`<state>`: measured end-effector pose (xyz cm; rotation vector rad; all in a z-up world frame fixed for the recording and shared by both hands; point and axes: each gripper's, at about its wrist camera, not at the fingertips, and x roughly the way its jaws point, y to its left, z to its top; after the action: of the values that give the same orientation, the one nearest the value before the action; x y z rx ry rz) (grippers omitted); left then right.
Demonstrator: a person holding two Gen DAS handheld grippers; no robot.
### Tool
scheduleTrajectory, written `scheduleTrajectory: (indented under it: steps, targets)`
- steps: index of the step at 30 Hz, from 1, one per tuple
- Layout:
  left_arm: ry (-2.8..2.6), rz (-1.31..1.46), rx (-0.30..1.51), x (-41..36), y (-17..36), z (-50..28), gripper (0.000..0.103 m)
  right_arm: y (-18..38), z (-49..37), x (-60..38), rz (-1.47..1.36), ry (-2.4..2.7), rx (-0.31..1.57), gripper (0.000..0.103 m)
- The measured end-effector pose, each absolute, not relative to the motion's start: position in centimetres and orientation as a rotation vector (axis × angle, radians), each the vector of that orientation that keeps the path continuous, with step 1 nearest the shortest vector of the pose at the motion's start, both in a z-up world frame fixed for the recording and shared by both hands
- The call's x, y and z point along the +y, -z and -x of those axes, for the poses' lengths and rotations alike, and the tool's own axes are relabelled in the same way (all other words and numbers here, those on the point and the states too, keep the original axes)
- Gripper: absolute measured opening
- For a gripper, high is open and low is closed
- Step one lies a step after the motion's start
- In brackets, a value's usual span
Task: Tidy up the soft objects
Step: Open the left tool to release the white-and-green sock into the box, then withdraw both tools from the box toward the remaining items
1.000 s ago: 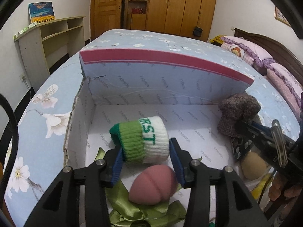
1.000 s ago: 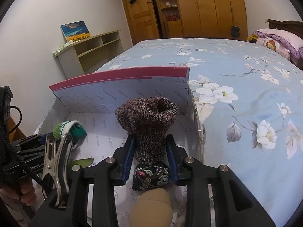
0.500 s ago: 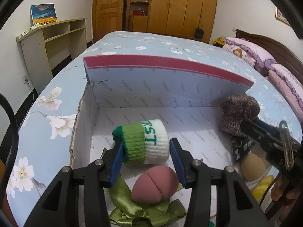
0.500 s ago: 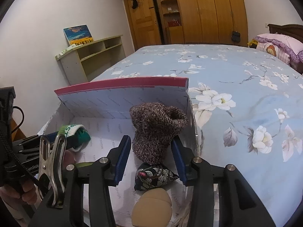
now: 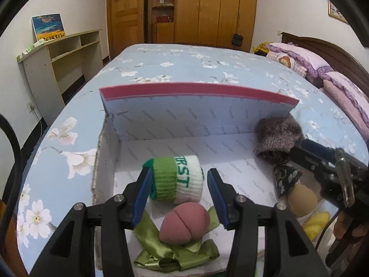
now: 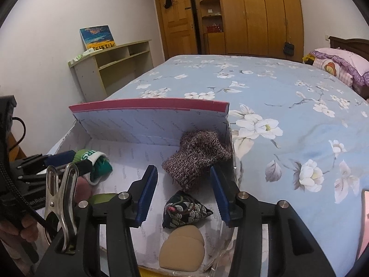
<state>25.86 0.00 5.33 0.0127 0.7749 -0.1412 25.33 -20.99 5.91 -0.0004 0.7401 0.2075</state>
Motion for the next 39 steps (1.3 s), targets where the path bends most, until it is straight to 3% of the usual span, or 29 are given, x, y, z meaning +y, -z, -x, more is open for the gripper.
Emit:
scheduleTrajectory:
  steps: [17, 39]
  targets:
    - [0.132, -0.019, 0.709, 1.4, -9.8, -20.2, 0.052, -8.7, -21.2, -21.0, 0.015, -0.206, 0.714, 0.049]
    - [0.13, 0.043, 0.777, 3.2, -8.1, -14.4, 0.052, -9.4, -15.7, -21.1, -0.007, -0.204, 0.718, 0.049]
